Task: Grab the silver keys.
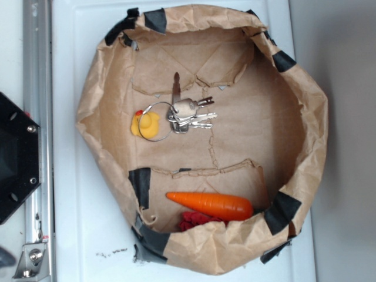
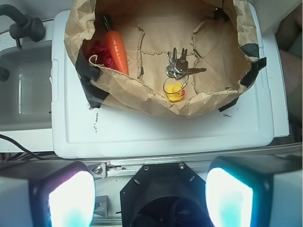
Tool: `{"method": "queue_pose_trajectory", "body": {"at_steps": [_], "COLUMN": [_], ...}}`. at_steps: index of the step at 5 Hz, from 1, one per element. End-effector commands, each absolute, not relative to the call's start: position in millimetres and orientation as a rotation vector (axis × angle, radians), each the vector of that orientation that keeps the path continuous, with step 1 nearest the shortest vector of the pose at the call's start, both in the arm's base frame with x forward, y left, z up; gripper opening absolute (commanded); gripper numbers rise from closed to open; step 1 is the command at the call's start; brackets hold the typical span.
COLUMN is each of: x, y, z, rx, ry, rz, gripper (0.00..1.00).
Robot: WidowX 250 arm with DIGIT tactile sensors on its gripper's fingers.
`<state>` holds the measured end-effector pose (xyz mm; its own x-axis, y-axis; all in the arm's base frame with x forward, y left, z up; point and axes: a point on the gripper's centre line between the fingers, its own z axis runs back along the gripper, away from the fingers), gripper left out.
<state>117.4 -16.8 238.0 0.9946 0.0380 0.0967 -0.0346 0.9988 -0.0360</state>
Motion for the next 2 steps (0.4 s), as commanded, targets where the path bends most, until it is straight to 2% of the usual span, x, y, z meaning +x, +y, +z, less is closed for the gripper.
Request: {"method": "queue_pose_trajectory", "body": {"at_steps": [1,2], "x": [117,166], "y": [-17,-14], "z": [238,220], "rx": [-0.034,-0.029], "ry": [-0.098,-0.06], "rz": [0.036,0.136], "gripper": [1.0,1.0]}}
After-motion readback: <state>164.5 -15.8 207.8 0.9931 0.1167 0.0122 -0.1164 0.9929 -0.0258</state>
